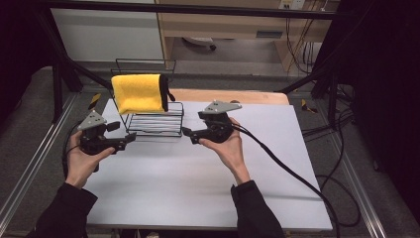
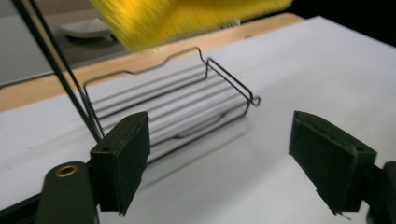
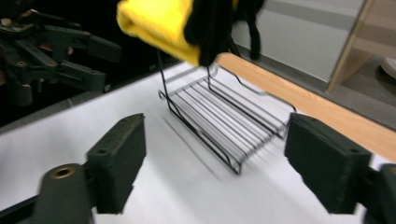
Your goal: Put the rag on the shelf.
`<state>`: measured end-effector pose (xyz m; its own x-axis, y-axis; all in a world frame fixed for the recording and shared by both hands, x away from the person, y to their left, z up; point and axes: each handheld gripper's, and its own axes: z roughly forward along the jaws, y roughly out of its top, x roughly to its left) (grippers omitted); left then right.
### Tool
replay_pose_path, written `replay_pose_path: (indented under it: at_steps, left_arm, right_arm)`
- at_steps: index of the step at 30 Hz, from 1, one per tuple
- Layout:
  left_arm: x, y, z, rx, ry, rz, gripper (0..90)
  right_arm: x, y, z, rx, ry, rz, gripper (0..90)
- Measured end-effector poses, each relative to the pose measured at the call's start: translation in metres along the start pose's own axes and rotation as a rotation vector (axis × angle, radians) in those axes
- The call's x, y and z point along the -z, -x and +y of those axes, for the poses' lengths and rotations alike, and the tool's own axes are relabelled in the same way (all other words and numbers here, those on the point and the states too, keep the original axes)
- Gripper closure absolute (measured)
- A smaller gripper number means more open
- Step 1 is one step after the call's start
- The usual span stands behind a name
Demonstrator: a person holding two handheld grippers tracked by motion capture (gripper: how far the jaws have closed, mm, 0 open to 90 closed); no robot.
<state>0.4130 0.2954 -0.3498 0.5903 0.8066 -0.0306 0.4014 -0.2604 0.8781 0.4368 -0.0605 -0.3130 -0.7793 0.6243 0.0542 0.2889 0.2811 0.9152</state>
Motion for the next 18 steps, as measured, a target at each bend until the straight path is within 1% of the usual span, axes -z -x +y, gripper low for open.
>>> replay_pose_path:
  at_steps: [1, 2, 4, 6, 9, 12, 14, 18]
  left_arm:
    - [-0.002, 0.002, -0.004, -0.006, -0.009, -0.003, 18.7]
    - [-0.004, 0.005, -0.007, -0.004, -0.015, -0.008, 17.4]
    - [-0.007, 0.010, -0.014, -0.005, -0.023, -0.017, 15.4]
    - [-0.011, 0.016, -0.022, 0.000, -0.033, -0.023, 13.2]
    - [-0.016, 0.023, -0.031, 0.010, -0.039, -0.032, 11.3]
    - [-0.020, 0.030, -0.040, 0.000, -0.057, -0.038, 10.0]
    - [-0.021, 0.034, -0.044, 0.000, -0.062, -0.050, 8.9]
    - [-0.021, 0.040, -0.052, -0.004, -0.064, -0.066, 8.6]
  right_arm:
    - [0.003, 0.002, -0.006, -0.002, -0.006, -0.008, 16.5]
    - [0.006, 0.005, -0.012, -0.010, -0.010, -0.013, 14.7]
    - [0.014, 0.012, -0.025, -0.037, -0.019, -0.025, 11.9]
    - [0.020, 0.018, -0.034, -0.055, -0.031, -0.038, 9.3]
    - [0.033, 0.025, -0.050, -0.075, -0.044, -0.058, 7.7]
    - [0.047, 0.031, -0.066, -0.088, -0.044, -0.065, 6.9]
    - [0.056, 0.035, -0.076, -0.097, -0.050, -0.070, 6.2]
    - [0.073, 0.044, -0.097, -0.140, -0.050, -0.077, 4.5]
